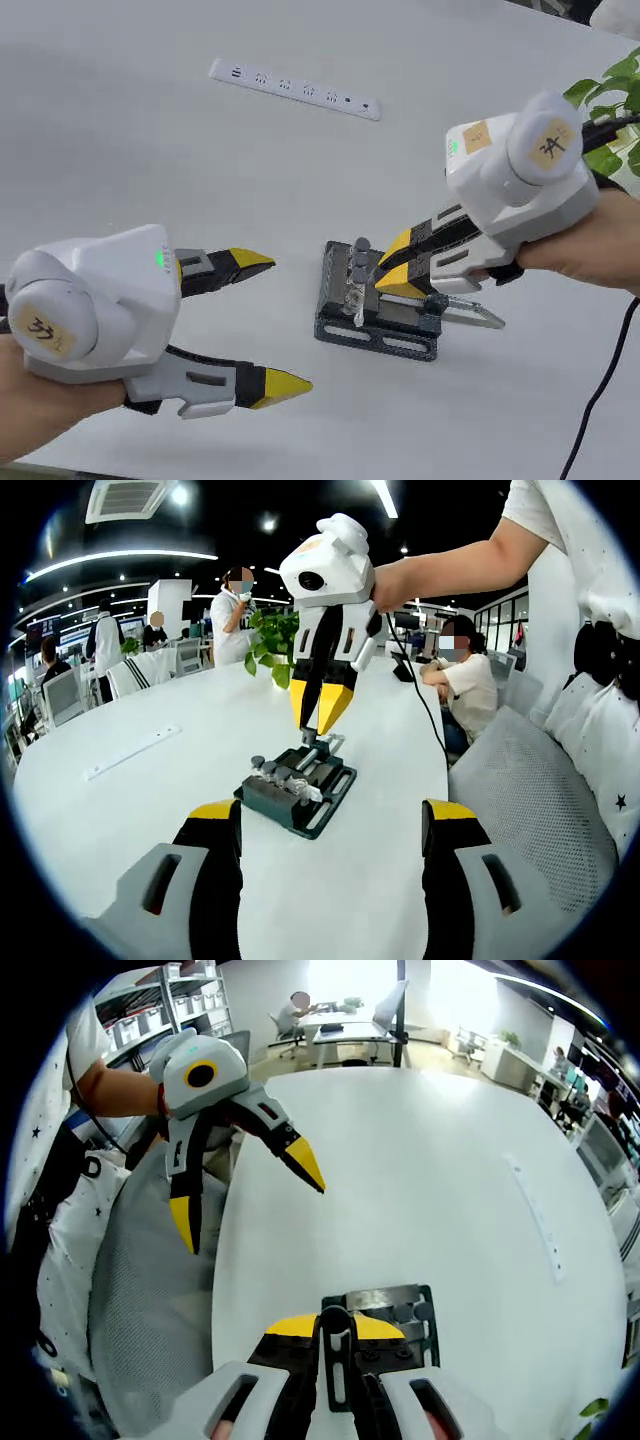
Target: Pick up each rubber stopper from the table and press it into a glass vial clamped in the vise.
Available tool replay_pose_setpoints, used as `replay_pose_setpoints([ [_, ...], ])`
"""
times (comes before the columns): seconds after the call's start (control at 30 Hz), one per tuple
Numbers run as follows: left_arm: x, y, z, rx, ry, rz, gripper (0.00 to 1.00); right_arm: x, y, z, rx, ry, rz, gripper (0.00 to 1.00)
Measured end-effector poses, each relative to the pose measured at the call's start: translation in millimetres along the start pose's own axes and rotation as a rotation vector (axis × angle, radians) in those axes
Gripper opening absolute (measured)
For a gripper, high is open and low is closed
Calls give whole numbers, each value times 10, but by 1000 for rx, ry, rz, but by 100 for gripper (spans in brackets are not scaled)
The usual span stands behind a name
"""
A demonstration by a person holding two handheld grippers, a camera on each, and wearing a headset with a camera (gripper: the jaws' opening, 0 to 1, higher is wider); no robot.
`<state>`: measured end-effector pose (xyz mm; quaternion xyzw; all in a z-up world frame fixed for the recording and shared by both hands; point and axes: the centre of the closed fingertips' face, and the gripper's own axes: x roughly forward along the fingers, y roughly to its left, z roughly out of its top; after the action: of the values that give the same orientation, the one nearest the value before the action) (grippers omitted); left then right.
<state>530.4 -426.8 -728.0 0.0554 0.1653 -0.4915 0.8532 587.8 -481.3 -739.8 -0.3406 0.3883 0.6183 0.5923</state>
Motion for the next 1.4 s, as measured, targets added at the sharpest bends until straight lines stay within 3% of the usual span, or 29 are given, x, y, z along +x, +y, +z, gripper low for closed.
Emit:
replay_pose_setpoints([
  [0.27,24,6,-58,-9,-22,-4,88,187,-90,-94,-2,69,-11,6],
  [0.47,35,1,-86,-27,-33,-9,93,320,-146,-158,17,109,-1,6],
  [1.0,17,8,-152,-48,-41,-10,94,483,-180,-267,18,173,13,6],
  [1.4,20,6,-162,-58,-50,-12,93,486,-167,-299,12,196,21,6],
])
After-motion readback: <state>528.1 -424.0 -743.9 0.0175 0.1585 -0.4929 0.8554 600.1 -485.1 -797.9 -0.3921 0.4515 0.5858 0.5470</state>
